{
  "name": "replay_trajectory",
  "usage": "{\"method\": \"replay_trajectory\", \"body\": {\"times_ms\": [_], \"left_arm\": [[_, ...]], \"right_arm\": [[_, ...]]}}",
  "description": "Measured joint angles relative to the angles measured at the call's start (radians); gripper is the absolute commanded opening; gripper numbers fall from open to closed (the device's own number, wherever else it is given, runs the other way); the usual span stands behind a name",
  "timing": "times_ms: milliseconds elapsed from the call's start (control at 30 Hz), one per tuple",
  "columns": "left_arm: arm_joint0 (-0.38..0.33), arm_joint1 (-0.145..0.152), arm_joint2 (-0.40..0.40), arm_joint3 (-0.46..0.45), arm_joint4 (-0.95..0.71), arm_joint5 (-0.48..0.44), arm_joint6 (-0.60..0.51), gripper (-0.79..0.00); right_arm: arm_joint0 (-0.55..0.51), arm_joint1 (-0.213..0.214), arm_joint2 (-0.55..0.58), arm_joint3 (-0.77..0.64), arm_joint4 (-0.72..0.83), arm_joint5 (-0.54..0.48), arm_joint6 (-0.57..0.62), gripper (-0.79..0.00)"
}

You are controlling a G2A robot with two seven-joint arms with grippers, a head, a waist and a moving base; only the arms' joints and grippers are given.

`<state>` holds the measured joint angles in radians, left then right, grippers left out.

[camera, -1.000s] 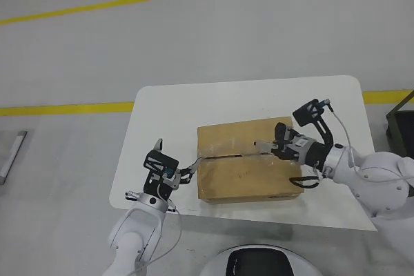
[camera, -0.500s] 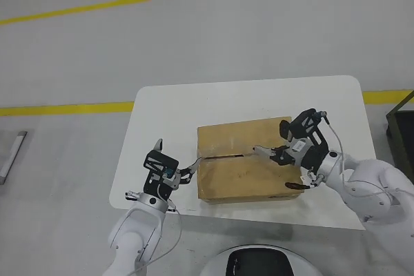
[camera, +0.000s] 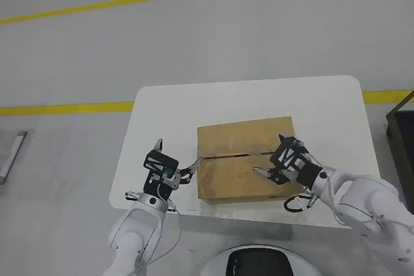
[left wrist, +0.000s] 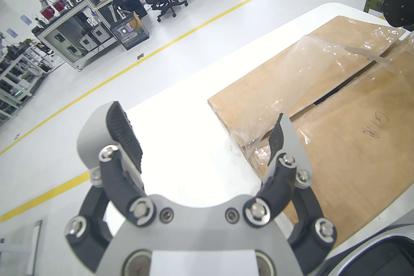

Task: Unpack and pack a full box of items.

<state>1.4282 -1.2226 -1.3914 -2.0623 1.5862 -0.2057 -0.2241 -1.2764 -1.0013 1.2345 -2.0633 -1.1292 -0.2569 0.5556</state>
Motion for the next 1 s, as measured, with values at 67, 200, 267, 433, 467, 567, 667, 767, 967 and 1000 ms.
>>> {"method": "replay_trajectory", "body": {"times_ms": [67,200,267,433,467,567,667,767,967,1000], "left_arm": [[0.000,0.000,0.000,0.000,0.000,0.000,0.000,0.000],[0.000,0.000,0.000,0.000,0.000,0.000,0.000,0.000],[0.000,0.000,0.000,0.000,0.000,0.000,0.000,0.000],[0.000,0.000,0.000,0.000,0.000,0.000,0.000,0.000],[0.000,0.000,0.000,0.000,0.000,0.000,0.000,0.000],[0.000,0.000,0.000,0.000,0.000,0.000,0.000,0.000],[0.000,0.000,0.000,0.000,0.000,0.000,0.000,0.000],[0.000,0.000,0.000,0.000,0.000,0.000,0.000,0.000],[0.003,0.000,0.003,0.000,0.001,0.000,0.010,0.000],[0.003,0.000,0.007,0.000,0.004,-0.005,0.016,0.000]], "right_arm": [[0.005,0.000,-0.010,-0.003,-0.062,0.008,0.020,-0.400],[0.013,-0.004,-0.032,-0.013,-0.168,0.038,0.061,-0.517],[0.017,-0.006,-0.036,-0.013,-0.181,0.047,0.075,-0.585],[0.046,-0.013,-0.043,0.018,-0.172,0.046,0.091,-0.785],[0.053,-0.014,-0.044,0.024,-0.170,0.046,0.092,-0.785],[0.067,-0.018,-0.047,0.036,-0.170,0.047,0.099,-0.785],[0.074,-0.020,-0.046,0.042,-0.175,0.042,0.103,-0.785],[0.068,-0.020,-0.036,0.034,-0.191,0.037,0.105,-0.785],[0.029,-0.014,-0.007,-0.009,-0.268,0.009,0.108,-0.785],[0.018,-0.013,-0.002,-0.020,-0.285,0.002,0.112,-0.785]]}}
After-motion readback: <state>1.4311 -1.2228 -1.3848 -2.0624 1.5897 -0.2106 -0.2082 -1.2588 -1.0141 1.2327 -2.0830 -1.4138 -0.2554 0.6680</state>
